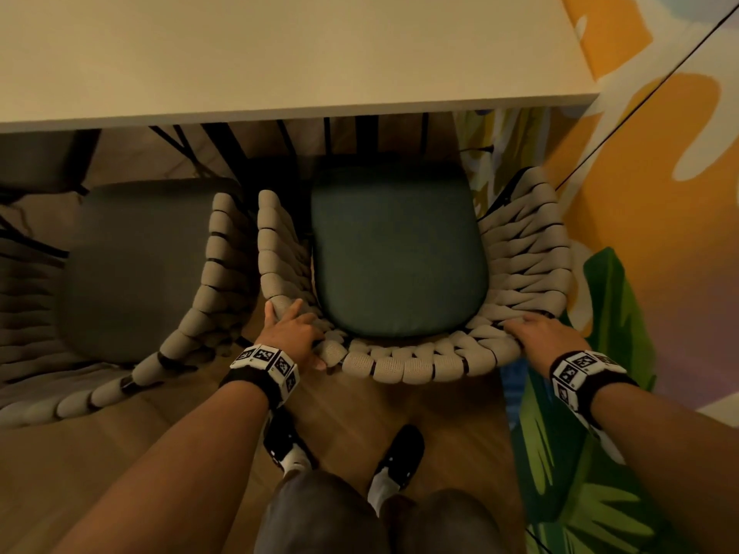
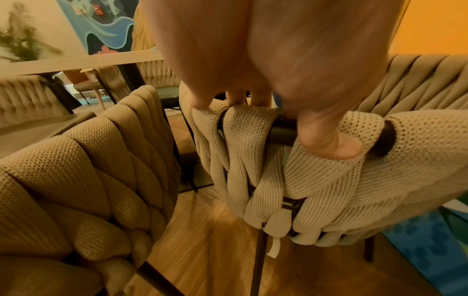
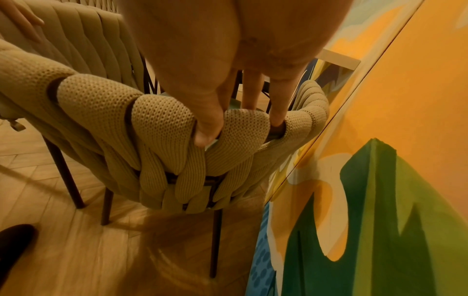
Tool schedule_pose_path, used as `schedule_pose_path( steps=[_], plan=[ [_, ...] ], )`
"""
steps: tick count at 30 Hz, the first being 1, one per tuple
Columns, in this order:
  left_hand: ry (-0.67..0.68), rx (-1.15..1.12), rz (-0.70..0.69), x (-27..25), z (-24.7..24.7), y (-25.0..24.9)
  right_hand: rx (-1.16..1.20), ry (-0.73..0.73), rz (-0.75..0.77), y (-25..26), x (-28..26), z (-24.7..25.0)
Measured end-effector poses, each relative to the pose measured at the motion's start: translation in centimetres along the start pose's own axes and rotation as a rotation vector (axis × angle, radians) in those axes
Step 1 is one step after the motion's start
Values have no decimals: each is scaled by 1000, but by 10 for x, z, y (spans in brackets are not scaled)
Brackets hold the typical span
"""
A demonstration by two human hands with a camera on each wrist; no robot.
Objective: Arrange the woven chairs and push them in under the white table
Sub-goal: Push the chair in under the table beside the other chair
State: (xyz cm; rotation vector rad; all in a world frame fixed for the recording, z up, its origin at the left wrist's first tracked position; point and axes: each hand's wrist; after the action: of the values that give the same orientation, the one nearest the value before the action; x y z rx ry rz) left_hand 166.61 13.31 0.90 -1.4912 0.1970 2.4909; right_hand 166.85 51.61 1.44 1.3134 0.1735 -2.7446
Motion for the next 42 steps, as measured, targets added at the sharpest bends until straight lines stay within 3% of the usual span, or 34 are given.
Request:
schedule_pose_path(
  steps=[6,9,12,14,15,17,19,21,23,26,28,30,33,42],
  plan=[
    [-46,12,20,6,-8,-1,-10,-8,11,-2,-2,0],
    [-113,-116,37,2,-18,-7,25,31,39,0,-7,-1],
    [-376,-554,79,-7,-28,-16,403,-39,28,0,-16,3],
    [-556,-979,176,-14,-28,-21,741,-243,-25,-7,-16,1],
    [-575,-1202,234,-13,-28,-22,889,-343,-84,-9,-15,0],
    [-471,-1631,320,-8,-29,-23,1155,-428,-215,-13,-10,-3],
    [-348,-1872,322,2,-33,-24,1432,-339,-348,-15,4,-9],
    [-332,-1943,307,10,-31,-26,1719,-177,-416,-19,24,-14],
    [-328,-1982,329,18,-25,-25,1861,-108,-435,-23,40,-17],
    [-306,-2056,388,35,-23,-22,1947,-35,-440,-26,55,-17],
    [-361,-2109,447,73,-48,-5,1984,30,-416,-24,62,-20],
    [-418,-2201,465,66,-29,-10,1980,66,-429,-25,70,-26],
    [-438,-2209,501,43,1,-24,1934,62,-522,-25,69,-14],
    [-502,-2224,373,28,46,-31,2041,-3,-419,-52,59,34]
  ],
)
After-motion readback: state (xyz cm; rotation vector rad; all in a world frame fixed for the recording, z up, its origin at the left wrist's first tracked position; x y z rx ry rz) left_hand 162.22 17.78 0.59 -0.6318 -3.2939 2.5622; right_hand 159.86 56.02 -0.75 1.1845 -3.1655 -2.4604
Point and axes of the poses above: each hand's wrist, its own x-axis towards the middle knuckle, its own z-axis out of the back of the hand, y = z × x, and after that the axes turned 13 degrees about y, right-handed
